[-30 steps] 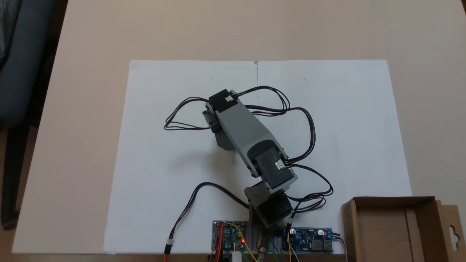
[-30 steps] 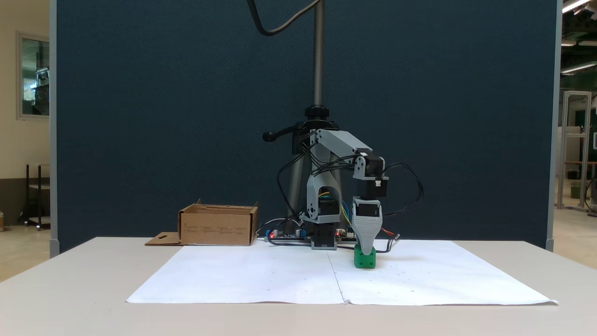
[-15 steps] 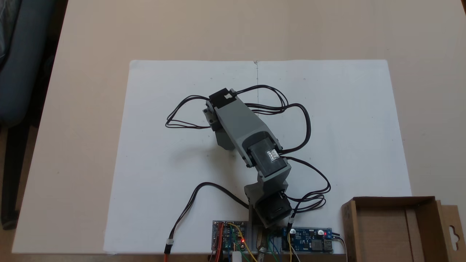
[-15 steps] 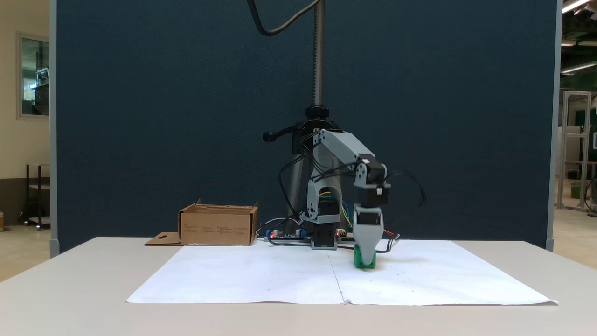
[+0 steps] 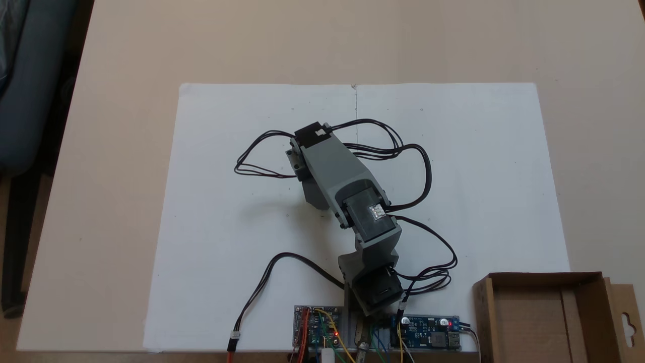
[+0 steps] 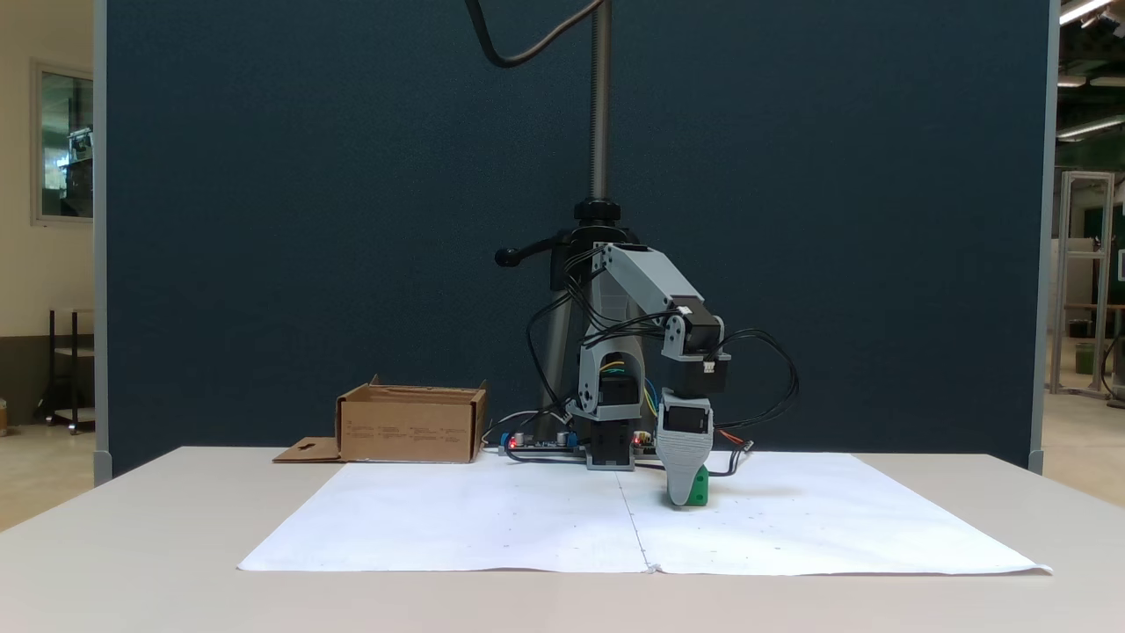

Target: Grasp a green dice and put it in the bin.

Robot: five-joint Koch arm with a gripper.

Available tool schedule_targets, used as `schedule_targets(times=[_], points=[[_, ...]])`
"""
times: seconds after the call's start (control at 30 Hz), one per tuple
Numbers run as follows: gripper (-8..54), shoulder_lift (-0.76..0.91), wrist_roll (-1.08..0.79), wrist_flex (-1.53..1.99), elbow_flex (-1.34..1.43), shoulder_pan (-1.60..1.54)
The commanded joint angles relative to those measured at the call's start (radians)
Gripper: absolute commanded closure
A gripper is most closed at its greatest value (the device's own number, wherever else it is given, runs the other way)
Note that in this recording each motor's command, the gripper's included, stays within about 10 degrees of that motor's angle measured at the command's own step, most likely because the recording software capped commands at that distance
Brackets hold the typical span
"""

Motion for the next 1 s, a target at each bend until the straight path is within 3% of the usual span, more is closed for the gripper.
schedule_targets(times=[0.0,0.5,0.73,0.97], points=[[11.9,0.020,-0.052,-0.005,-0.005,-0.009],[12.2,-0.017,-0.052,-0.029,-0.005,-0.031],[33.8,-0.018,-0.052,-0.034,0.002,-0.031],[33.8,-0.017,-0.052,-0.078,-0.005,-0.014]])
